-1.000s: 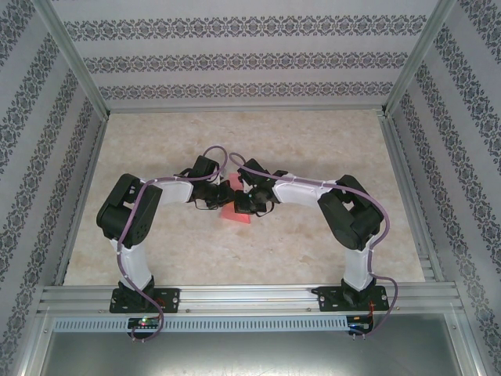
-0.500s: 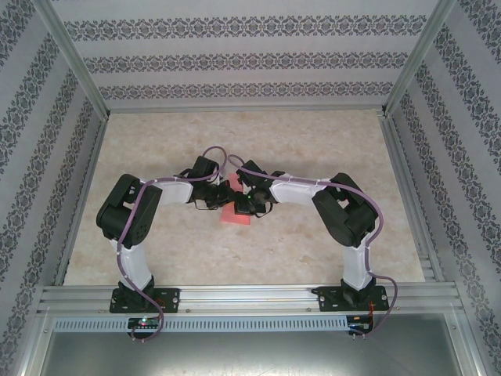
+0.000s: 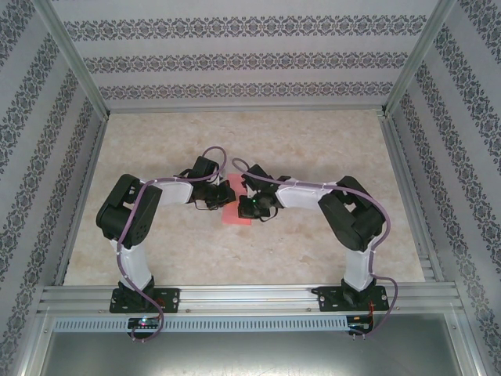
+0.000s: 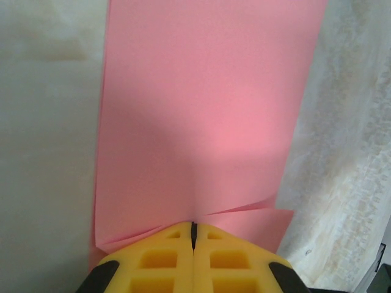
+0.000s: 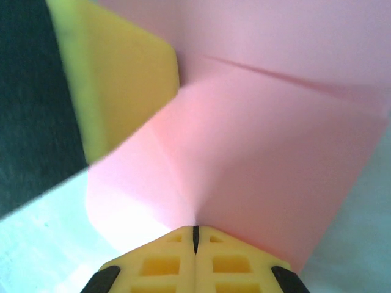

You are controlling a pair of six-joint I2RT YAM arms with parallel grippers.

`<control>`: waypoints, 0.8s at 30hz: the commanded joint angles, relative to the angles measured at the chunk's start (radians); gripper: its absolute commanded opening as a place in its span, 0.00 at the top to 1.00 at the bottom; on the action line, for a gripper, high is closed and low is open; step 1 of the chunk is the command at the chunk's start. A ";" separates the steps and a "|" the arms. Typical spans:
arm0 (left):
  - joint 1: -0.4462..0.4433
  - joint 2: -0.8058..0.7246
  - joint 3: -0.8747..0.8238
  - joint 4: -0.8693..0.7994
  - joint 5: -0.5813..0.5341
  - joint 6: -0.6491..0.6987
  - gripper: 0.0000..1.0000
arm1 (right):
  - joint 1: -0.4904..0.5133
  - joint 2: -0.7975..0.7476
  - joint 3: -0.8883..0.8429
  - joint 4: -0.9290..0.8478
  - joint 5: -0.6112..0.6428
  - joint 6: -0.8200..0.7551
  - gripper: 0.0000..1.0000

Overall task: Fold a paper plane with a square sheet of paper (pick it up from the middle)
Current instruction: Fold the triangle a second time at the center of the table.

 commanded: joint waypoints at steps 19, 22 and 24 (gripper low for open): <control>-0.011 0.046 -0.072 -0.129 -0.071 -0.002 1.00 | -0.016 -0.095 -0.102 0.162 -0.087 0.031 1.00; -0.012 0.046 -0.073 -0.134 -0.075 0.000 1.00 | -0.027 -0.034 -0.048 0.179 -0.077 0.036 1.00; -0.010 0.046 -0.074 -0.135 -0.074 -0.001 1.00 | -0.032 -0.006 -0.028 0.190 -0.077 0.036 1.00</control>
